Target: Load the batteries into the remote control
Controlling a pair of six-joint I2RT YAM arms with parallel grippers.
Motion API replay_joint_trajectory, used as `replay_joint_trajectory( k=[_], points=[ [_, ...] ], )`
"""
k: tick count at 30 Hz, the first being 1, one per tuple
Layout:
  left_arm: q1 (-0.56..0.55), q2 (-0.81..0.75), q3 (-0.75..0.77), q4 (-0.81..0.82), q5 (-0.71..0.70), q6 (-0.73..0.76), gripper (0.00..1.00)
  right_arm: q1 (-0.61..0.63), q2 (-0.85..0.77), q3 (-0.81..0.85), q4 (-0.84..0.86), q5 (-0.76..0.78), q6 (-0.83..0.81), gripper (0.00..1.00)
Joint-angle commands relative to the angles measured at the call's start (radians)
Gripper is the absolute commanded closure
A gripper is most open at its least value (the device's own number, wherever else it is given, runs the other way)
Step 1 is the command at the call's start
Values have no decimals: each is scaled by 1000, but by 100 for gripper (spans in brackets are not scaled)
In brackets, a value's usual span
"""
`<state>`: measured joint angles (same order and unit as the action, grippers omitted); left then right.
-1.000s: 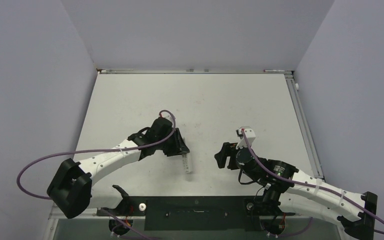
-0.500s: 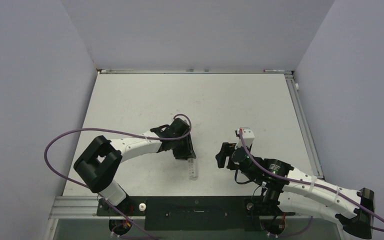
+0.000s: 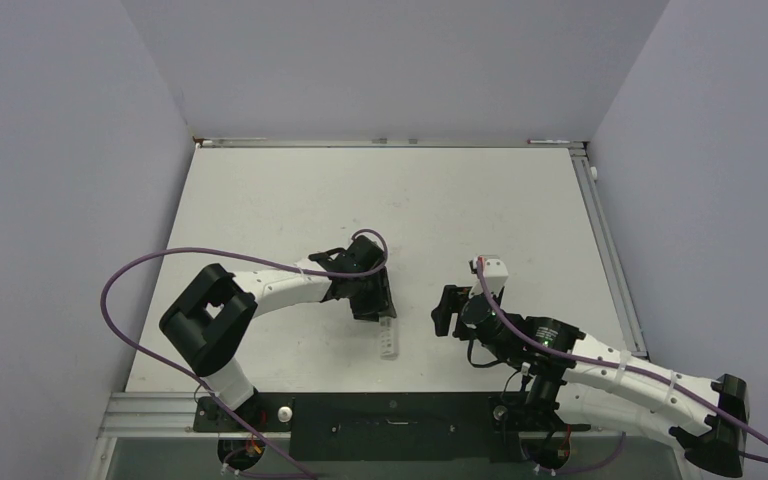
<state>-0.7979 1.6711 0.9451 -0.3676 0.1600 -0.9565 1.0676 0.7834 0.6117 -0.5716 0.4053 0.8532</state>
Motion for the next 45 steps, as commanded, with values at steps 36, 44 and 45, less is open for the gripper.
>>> replay_joint_trajectory(
  k=[36,44,45],
  points=[
    [43,-602,86,-306,-233,292,4,-3,4,215,-80,187,-126,27],
    [56,-801,88,-345,-324,363,4,-2,-68,237,-89,245,-167,28],
    [56,-836,84,-348,-332,376,4,-1,-81,235,-87,253,-171,28]
  ],
)
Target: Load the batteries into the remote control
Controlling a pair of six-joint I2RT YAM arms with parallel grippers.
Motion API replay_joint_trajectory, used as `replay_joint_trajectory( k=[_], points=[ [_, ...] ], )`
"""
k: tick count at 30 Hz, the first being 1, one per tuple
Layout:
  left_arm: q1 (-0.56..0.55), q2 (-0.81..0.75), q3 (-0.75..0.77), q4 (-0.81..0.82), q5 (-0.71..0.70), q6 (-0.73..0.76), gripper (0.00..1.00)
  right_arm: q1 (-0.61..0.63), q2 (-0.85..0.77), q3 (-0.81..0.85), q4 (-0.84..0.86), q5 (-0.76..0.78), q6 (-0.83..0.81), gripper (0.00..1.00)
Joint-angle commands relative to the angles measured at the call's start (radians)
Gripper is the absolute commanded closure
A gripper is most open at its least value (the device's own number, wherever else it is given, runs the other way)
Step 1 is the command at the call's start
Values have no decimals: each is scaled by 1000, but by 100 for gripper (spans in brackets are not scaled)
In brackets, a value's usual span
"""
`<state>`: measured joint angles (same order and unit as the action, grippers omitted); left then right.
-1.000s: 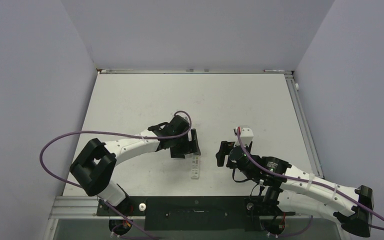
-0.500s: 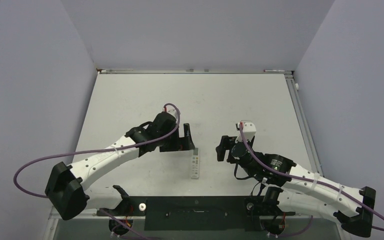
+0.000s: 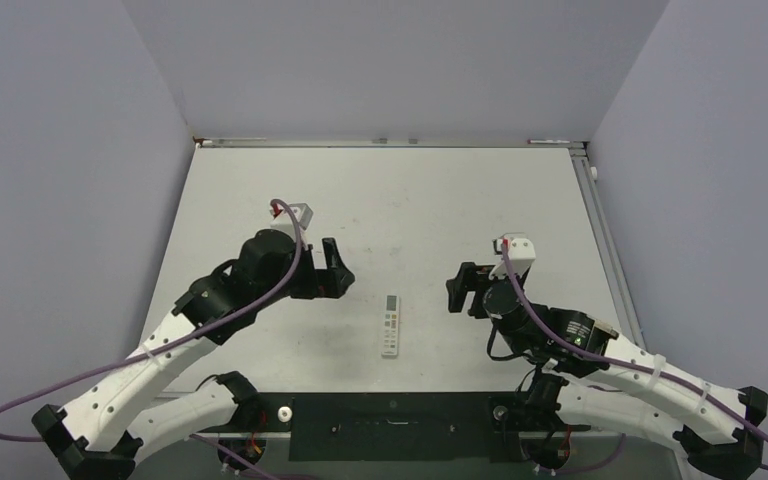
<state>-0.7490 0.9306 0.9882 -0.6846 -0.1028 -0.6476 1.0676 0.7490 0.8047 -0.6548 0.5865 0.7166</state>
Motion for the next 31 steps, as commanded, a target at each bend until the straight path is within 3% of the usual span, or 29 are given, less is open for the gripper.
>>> replay_joint_trajectory(
  k=[1,15,31],
  points=[
    [7,-123,35,-32,-76,81,4,-2,-60,39,-2,79,-43,28],
    [7,-455,-144,50,-132,159,4,-2,-225,-79,95,137,-155,28],
    [91,-455,-159,52,-55,187,4,-2,-169,-68,92,141,-172,32]
  ],
)
